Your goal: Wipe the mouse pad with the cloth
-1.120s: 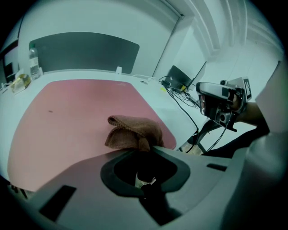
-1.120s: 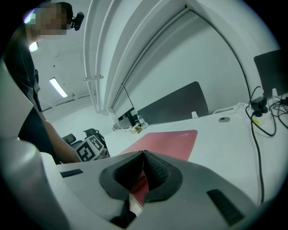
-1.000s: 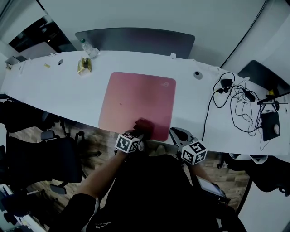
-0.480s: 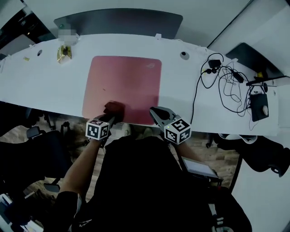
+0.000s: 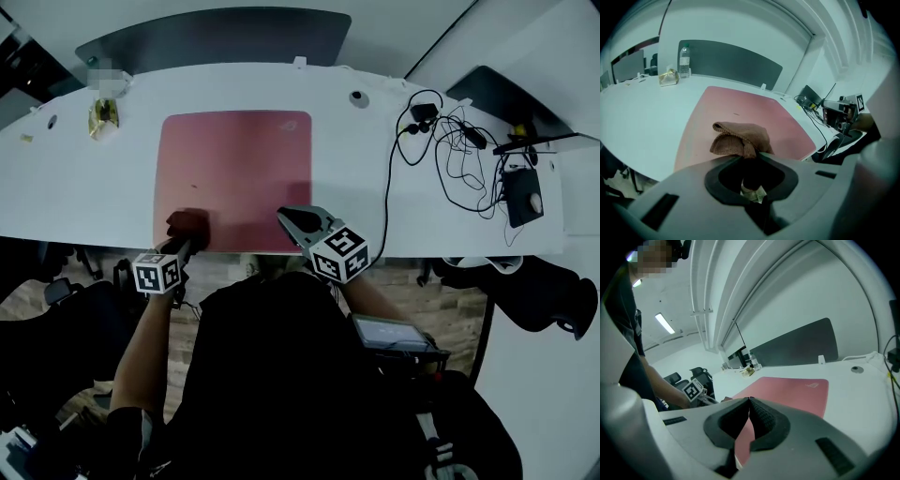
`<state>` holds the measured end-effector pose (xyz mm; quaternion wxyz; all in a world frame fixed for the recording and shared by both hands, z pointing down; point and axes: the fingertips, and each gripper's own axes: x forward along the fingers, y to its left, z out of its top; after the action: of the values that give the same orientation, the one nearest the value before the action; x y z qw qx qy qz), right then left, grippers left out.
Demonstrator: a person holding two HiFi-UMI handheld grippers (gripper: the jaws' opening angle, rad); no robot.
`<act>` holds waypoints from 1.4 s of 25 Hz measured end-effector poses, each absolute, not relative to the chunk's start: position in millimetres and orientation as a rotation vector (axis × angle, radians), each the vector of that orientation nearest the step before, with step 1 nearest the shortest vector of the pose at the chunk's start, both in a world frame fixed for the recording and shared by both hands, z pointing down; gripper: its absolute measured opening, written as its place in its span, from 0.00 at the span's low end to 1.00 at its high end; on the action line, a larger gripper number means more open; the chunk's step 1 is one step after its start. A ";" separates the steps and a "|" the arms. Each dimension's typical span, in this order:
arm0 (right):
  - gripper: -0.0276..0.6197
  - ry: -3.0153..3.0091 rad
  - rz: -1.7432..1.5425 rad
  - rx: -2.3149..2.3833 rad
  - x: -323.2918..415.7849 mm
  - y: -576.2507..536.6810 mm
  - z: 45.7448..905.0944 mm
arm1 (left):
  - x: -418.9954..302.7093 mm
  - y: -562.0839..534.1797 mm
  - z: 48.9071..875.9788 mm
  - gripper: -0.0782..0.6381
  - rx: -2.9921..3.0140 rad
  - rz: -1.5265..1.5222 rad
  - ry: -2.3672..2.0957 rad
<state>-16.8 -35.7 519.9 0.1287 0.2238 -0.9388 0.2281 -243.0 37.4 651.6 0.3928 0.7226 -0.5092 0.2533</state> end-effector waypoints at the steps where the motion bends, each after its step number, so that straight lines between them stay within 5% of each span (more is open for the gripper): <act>1: 0.08 -2.729 0.653 0.646 -20.7 -37.8 520.0 | -250.7 36.8 650.9 0.19 1.828 0.643 -1.302; 21: 0.08 -2.708 0.594 0.658 -71.4 -62.8 516.5 | -349.1 33.7 651.8 0.19 1.782 0.580 -1.432; 35: 0.08 -2.657 0.607 0.844 -61.1 -50.5 518.1 | -382.9 6.5 626.6 0.19 1.892 0.942 -1.548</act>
<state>-61.1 -50.5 518.1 0.1437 0.2928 -0.9216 0.2105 -382.9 6.5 626.6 0.2579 0.6978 -0.5708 0.3475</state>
